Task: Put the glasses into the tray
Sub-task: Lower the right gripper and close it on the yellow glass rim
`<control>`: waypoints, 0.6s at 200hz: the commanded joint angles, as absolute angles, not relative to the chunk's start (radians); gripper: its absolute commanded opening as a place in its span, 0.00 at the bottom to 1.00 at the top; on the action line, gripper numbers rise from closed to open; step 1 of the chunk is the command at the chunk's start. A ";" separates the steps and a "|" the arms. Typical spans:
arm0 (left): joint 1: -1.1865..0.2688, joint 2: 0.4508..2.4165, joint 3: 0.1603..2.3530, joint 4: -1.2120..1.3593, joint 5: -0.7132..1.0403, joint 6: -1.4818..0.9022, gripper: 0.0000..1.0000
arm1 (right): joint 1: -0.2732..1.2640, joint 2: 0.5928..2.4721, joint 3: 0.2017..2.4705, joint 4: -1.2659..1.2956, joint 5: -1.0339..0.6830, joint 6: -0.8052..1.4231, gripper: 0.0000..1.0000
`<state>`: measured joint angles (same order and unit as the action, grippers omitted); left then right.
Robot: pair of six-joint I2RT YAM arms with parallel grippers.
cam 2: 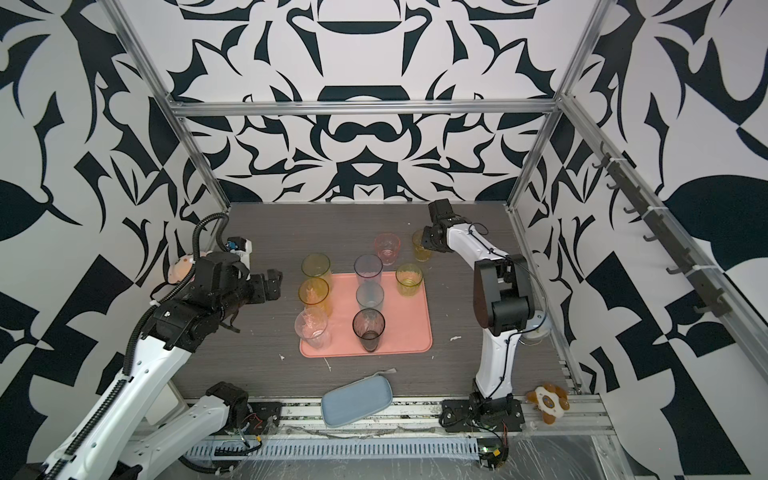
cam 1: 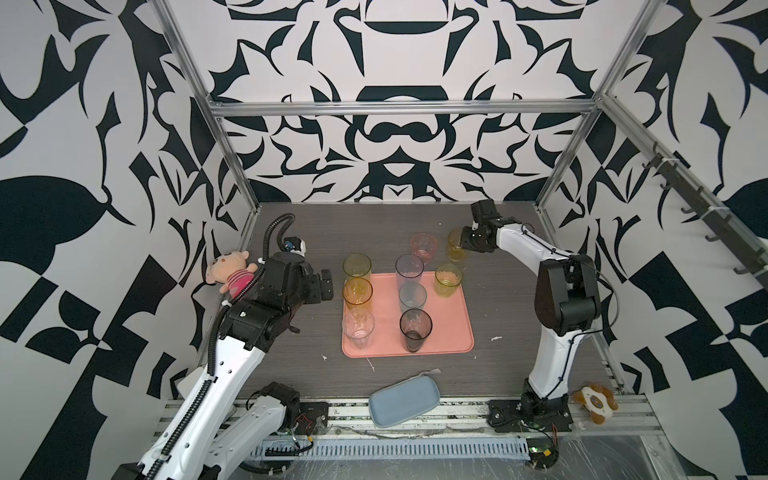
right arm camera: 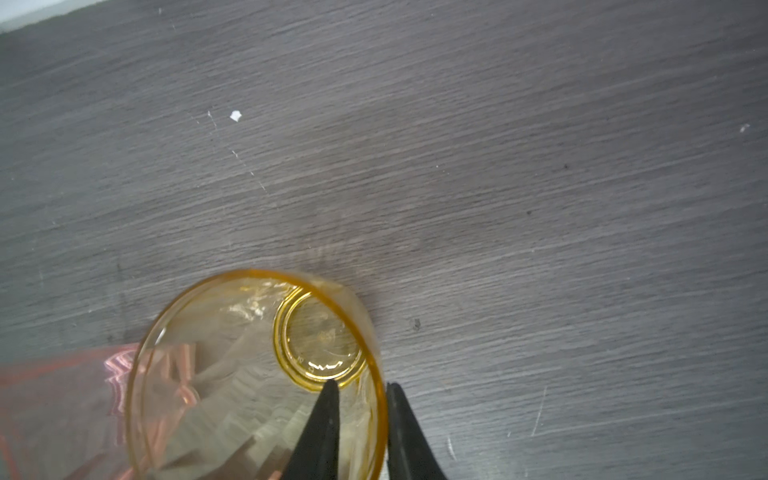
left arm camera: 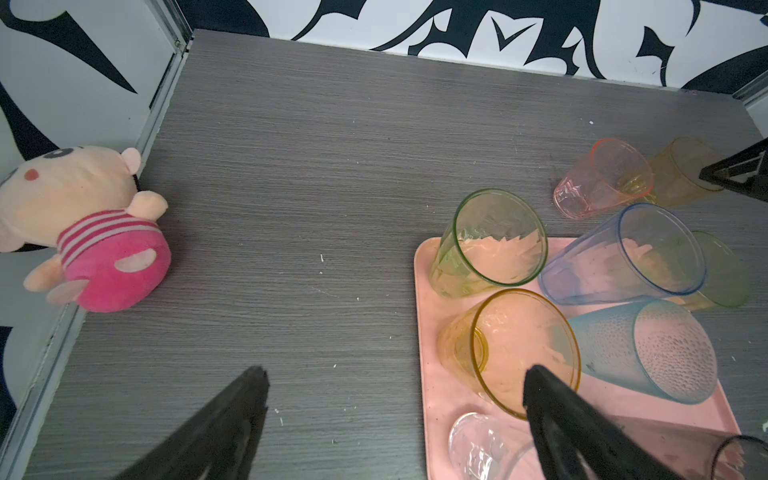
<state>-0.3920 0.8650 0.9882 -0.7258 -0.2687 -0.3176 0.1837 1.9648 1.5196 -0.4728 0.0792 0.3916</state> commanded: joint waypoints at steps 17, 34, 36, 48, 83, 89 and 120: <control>-0.392 0.862 0.984 -0.735 -0.270 -0.327 0.99 | 0.178 1.963 1.558 -0.473 0.071 0.393 0.15; -0.392 0.864 0.984 -0.733 -0.268 -0.327 1.00 | 0.179 1.959 1.557 -0.475 0.071 0.391 0.11; -0.392 0.864 0.983 -0.733 -0.267 -0.326 0.99 | 0.178 1.959 1.558 -0.475 0.071 0.391 0.10; -0.392 0.865 0.984 -0.734 -0.267 -0.326 0.99 | 0.179 1.956 1.557 -0.476 0.069 0.389 0.07; -0.392 0.865 0.986 -0.735 -0.265 -0.325 0.99 | 0.178 1.942 1.555 -0.478 0.066 0.387 0.00; -0.392 0.865 0.986 -0.736 -0.265 -0.325 0.99 | 0.179 1.940 1.554 -0.478 0.064 0.385 0.00; -0.393 0.867 0.985 -0.735 -0.264 -0.325 0.99 | 0.179 1.917 1.546 -0.477 0.060 0.385 0.00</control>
